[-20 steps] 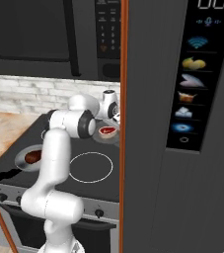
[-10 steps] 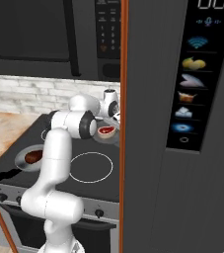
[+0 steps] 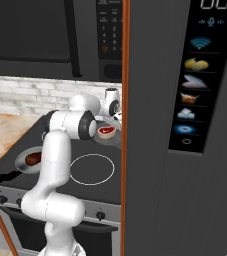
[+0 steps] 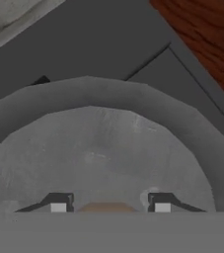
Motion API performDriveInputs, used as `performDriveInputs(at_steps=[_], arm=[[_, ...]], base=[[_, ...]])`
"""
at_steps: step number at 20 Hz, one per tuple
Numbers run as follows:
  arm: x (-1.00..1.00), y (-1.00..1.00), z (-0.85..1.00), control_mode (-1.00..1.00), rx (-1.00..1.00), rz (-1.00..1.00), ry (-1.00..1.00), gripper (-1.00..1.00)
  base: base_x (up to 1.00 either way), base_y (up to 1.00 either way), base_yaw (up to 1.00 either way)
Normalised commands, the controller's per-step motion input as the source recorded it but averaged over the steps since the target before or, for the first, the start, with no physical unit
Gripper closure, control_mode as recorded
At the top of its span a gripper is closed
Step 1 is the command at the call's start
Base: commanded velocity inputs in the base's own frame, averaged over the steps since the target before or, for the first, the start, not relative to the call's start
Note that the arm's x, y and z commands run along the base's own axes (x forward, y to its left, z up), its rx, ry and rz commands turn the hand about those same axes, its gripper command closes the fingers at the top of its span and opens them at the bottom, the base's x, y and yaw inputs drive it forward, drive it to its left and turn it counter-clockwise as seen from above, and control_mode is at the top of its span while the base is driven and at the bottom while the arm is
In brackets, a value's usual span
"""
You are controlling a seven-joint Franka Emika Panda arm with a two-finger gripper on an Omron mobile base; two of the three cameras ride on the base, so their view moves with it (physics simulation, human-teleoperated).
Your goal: Place one of the steaks on the plate and the other in the bowl. Then place the bowl in the fridge.
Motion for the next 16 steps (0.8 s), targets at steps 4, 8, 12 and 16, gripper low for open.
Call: performDriveInputs(at_steps=[4, 8, 12, 16], arm=[[-0.6, 0.12, 0.46, -1.0, 0.05, 0.0, 0.0, 1.0], [-0.57, 0.11, 0.08, -1.0, 0.0, 0.0, -0.04, 1.0], [-0.85, 0.24, 0.07, -1.0, 0.0, 0.0, -0.08, 1.0], [-0.99, 0.23, 0.22, -1.0, 0.0, 0.0, -0.19, 1.0]], base=[[0.0, 0.0, 0.0], [0.0, 0.0, 0.0], [0.0, 0.0, 0.0], [0.0, 0.0, 0.0]])
